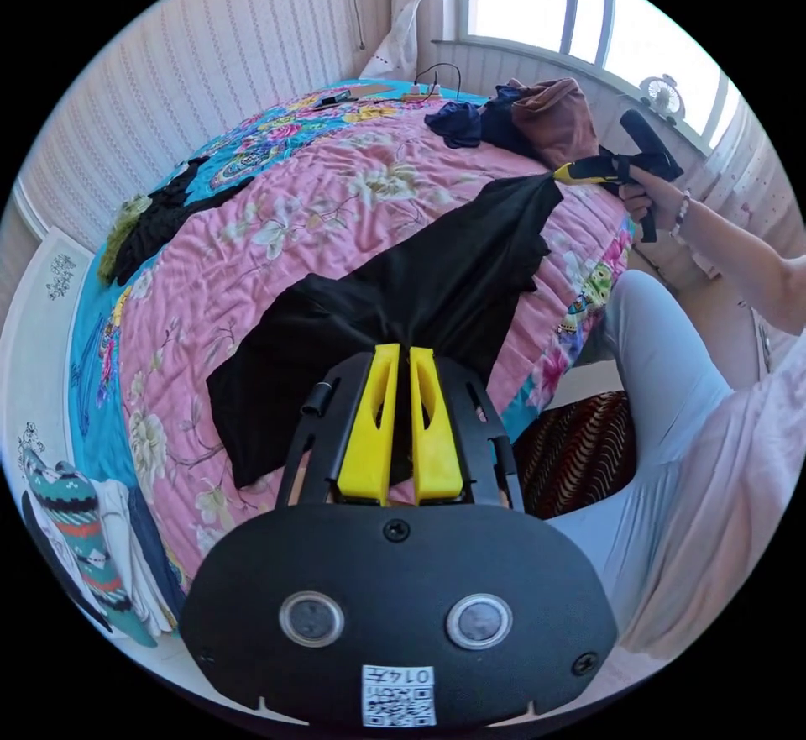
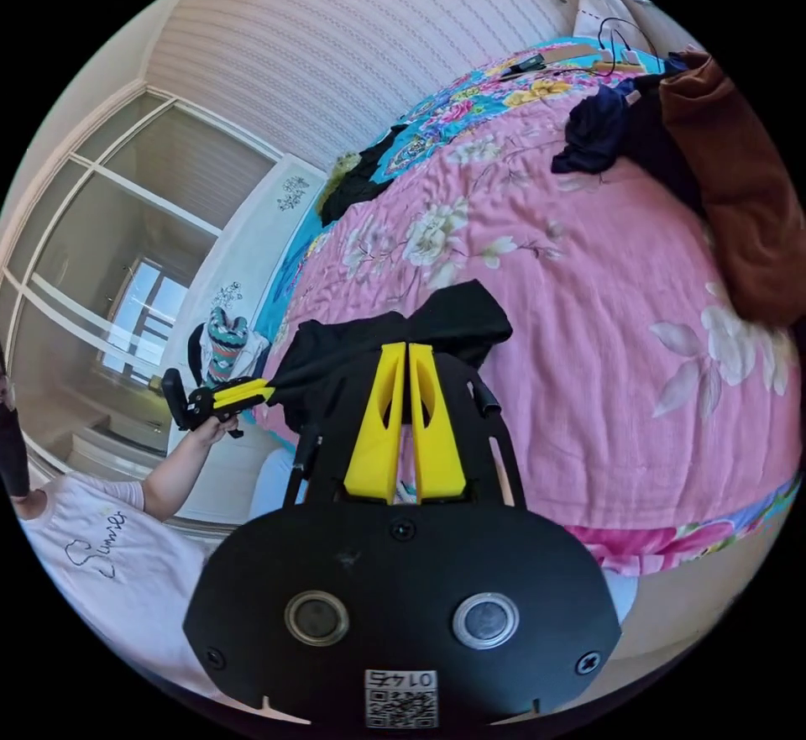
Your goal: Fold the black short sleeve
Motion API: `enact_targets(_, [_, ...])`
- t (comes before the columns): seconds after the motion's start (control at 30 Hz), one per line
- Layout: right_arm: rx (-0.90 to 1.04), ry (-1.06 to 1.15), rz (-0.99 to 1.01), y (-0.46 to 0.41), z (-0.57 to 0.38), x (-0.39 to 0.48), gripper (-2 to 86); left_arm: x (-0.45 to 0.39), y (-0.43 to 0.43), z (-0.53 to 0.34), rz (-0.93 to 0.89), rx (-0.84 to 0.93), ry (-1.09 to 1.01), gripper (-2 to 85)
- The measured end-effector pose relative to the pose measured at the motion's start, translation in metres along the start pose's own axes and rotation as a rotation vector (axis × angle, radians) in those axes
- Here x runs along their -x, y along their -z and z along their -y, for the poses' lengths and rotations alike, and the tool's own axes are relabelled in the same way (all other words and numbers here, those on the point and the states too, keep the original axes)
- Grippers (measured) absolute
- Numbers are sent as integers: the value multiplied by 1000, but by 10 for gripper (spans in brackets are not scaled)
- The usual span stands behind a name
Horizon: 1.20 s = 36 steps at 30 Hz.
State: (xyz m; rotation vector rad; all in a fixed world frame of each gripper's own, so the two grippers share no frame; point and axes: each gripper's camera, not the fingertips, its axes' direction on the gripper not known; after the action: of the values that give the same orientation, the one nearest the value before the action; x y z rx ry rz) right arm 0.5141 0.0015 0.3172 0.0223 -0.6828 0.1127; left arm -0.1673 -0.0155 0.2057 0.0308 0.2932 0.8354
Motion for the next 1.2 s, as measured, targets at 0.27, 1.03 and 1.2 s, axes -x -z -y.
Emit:
enact_targets(0.27, [0,-67,-29,12,-31,-25,24,3,11,-35,3,30,40,49])
enact_targets(1.03, [-416,302,317,170,-51,81,3,36,151,-121,-83,-375,293,-10])
enact_targets(1.2, [-517,490,346,239,-73,147,2,20,231,-152,-76,-493,227,-9])
